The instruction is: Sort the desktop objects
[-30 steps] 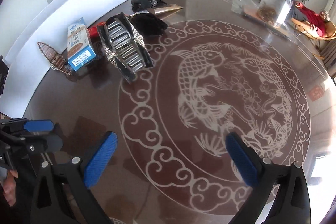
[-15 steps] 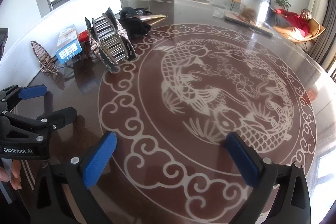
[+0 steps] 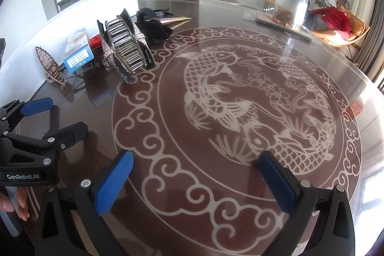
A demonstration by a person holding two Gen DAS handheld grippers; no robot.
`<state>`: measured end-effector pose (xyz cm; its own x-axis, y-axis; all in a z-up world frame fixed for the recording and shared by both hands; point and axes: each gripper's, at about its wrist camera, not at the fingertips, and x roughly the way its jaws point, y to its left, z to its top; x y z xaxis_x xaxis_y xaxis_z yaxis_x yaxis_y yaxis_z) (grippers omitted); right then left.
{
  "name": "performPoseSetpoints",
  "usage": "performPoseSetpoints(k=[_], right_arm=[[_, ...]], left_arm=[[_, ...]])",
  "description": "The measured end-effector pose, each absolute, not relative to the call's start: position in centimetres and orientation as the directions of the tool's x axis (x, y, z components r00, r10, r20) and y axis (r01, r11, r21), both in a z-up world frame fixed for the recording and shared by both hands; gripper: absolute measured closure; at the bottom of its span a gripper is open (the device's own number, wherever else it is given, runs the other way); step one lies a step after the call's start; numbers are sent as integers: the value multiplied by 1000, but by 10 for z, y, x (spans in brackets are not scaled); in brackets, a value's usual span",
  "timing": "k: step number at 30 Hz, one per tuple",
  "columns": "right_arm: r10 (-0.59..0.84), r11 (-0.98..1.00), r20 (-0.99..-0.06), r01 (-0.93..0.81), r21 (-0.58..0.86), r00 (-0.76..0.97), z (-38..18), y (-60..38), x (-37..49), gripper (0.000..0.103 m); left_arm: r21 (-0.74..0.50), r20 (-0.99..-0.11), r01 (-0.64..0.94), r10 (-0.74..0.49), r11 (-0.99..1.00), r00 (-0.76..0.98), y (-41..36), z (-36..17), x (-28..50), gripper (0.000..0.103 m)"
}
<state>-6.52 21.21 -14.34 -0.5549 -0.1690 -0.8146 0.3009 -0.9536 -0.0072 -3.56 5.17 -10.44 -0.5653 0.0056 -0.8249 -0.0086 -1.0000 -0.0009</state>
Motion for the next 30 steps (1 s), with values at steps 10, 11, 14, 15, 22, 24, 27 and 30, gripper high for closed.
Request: performPoseSetpoints(k=[10, 11, 14, 15, 22, 24, 27, 30], right_arm=[[-169, -954, -814, 300, -8, -555, -144, 212, -65, 0], [-169, -954, -814, 300, -8, -555, -144, 212, -65, 0], [-168, -954, -814, 300, -8, -555, -144, 212, -65, 0], [-168, -954, -814, 300, -8, -556, -144, 212, -65, 0], [-168, -954, -814, 300, -8, -556, -144, 212, -66, 0], [-177, -949, -814, 314, -8, -554, -140, 209, -64, 0], [-214, -920, -829, 392, -6, -516, -137, 194, -84, 0], [-264, -893, -825, 451, 13, -500, -130, 171, -108, 0]], left_arm=[[0, -824, -6, 3, -1000, -566, 51, -104, -34, 0], [0, -824, -6, 3, -1000, -566, 51, -104, -34, 0], [0, -824, -6, 3, -1000, -566, 51, -104, -34, 0], [0, -824, -6, 3, -1000, -566, 51, -104, -34, 0], [-4, -832, 123, -65, -992, -550, 15, -103, -32, 0], [-5, -832, 164, -87, -986, -548, 6, -104, -32, 0], [0, -826, 164, -92, -986, -557, 6, -105, -30, 0], [0, -822, 163, -93, -987, -561, 6, -105, -30, 0]])
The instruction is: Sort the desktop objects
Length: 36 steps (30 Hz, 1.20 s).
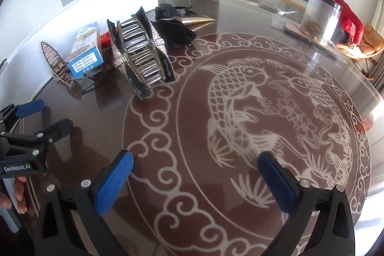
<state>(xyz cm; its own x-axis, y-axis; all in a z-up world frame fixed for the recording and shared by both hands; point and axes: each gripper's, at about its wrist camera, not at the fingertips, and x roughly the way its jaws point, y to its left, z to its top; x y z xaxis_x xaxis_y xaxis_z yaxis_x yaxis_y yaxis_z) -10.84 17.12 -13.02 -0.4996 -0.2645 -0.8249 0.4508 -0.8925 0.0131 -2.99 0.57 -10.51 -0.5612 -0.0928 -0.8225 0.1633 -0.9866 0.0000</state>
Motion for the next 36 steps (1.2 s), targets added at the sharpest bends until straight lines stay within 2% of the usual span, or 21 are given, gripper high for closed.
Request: performPoseSetpoints(k=[6, 8, 10, 11, 13, 15, 16, 20, 24, 36], right_arm=[[-317, -868, -799, 496, 27, -512, -132, 122, -160, 0], [-342, -861, -797, 506, 53, -497, -135, 116, -169, 7], [-326, -865, -793, 501, 30, -515, -134, 112, -171, 20], [-324, -869, -792, 494, 33, -518, -134, 114, -170, 21], [-299, -875, -796, 485, 8, -526, -136, 117, -162, 18], [-259, -907, -809, 420, 16, -528, -140, 131, -161, 3], [-253, -925, -807, 379, 39, -534, -140, 141, -161, 0], [-296, -933, -787, 340, 117, -542, -138, 162, -164, 0], [-186, -940, -814, 341, -16, -550, -143, 144, -163, 0], [-197, -940, -813, 341, -2, -547, -143, 150, -159, 0]], left_arm=[[2, -817, 153, -90, -988, -569, 8, -105, -41, 0], [2, -816, 146, -86, -989, -571, 9, -105, -46, 0], [2, -816, 142, -84, -990, -573, 9, -105, -52, 0], [2, -815, 140, -83, -990, -573, 9, -105, -56, 0], [2, -814, 143, -84, -990, -574, 9, -105, -66, 0], [3, -813, 120, -73, -993, -578, 11, -106, -74, 0], [4, -812, 116, -71, -993, -579, 13, -106, -78, 0], [3, -811, 132, -80, -991, -579, 13, -106, -80, 0], [-2, -811, 134, -77, -991, -580, 13, -107, -79, 0], [0, -811, 134, -78, -991, -580, 13, -106, -79, 0]])
